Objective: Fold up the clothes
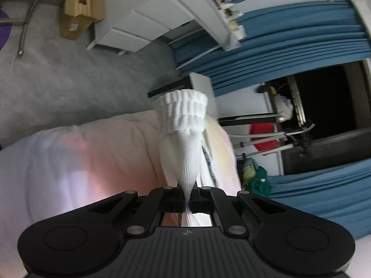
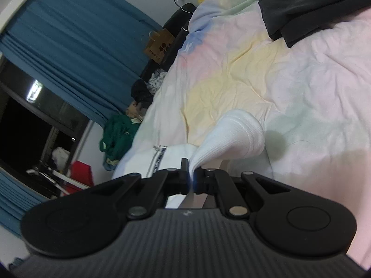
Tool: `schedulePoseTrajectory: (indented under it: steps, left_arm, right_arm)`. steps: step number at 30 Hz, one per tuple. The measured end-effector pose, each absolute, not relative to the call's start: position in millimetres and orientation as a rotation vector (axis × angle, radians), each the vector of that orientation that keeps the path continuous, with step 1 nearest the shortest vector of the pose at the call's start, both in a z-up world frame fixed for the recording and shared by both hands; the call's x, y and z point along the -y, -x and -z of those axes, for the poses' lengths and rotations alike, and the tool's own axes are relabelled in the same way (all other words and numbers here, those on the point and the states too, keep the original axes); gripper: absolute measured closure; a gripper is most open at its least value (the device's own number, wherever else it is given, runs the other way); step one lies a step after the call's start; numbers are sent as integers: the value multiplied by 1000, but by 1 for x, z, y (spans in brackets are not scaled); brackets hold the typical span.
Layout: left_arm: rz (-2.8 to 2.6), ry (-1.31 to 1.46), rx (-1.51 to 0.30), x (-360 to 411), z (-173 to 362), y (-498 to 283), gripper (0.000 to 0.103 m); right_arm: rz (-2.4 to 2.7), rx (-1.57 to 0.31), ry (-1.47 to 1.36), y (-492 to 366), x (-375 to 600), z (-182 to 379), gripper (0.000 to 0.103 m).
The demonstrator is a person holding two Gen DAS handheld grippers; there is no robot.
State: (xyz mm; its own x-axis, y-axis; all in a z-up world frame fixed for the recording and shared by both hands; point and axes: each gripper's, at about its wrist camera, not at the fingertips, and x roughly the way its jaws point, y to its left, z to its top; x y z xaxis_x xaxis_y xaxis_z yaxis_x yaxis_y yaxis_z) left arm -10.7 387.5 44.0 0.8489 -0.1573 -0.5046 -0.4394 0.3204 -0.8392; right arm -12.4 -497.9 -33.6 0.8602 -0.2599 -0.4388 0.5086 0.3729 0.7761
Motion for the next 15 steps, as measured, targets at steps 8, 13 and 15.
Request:
schedulePoseTrajectory:
  steps: [8,13,15]
  left_arm:
    - [-191,1251,-555,-394,-86,29,101]
    - [-241,1183,-590,-394,-75,-57,101]
    - [-262,1154,-605,-394,-71,-94,100]
  right_arm:
    - [480,-249,-1087,1,504,7,98]
    - [475,-253,-938,-72,494,-39,98]
    - [477,-265,-850,-113,486,-57,98]
